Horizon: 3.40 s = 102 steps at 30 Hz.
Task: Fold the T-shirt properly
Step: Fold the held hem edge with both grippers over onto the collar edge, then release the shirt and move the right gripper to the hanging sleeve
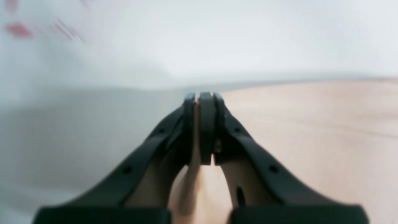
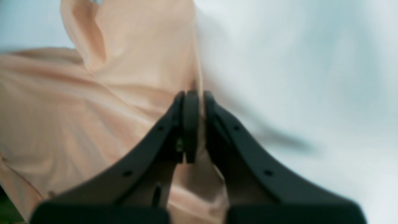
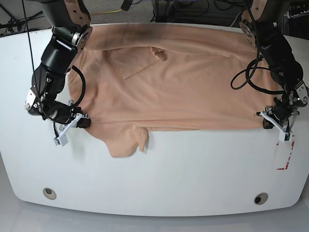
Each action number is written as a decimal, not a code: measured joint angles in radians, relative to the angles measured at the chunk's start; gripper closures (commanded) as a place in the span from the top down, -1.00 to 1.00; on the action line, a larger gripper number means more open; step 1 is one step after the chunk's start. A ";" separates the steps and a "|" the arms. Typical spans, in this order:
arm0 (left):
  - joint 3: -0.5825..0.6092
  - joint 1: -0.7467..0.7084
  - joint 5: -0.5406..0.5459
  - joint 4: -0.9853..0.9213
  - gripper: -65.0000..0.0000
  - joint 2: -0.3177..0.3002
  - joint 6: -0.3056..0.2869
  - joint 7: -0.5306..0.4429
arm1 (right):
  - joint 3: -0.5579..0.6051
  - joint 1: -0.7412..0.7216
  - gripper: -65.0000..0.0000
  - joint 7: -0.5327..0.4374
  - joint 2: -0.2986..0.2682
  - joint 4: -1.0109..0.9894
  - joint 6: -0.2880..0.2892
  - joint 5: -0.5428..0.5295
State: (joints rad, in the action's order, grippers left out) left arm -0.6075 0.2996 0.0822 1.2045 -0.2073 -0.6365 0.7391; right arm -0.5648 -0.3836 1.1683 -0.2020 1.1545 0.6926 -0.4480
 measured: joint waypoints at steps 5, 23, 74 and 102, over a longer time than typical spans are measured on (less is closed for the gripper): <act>0.006 -0.048 -0.003 0.111 -1.00 0.024 -0.048 0.004 | -0.001 0.027 -1.00 0.068 0.002 0.141 0.000 -0.010; 0.005 -0.255 0.002 0.399 -1.00 0.043 -0.064 0.005 | 0.000 0.289 -1.00 0.216 -0.042 0.500 0.004 -0.216; -0.064 -0.554 0.142 0.615 0.25 -0.021 -0.067 0.097 | -0.080 0.695 0.44 0.240 0.018 0.803 0.004 -0.582; 0.134 -0.381 -0.061 0.364 -0.26 0.040 -0.063 0.163 | -0.050 0.435 -0.39 0.062 -0.042 0.254 0.015 -0.312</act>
State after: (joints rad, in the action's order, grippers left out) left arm -0.4740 -0.0811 0.0208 1.5684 -0.1669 -0.6998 0.9016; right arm -0.6144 0.0517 1.2304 -0.2440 1.4090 0.7074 -0.7605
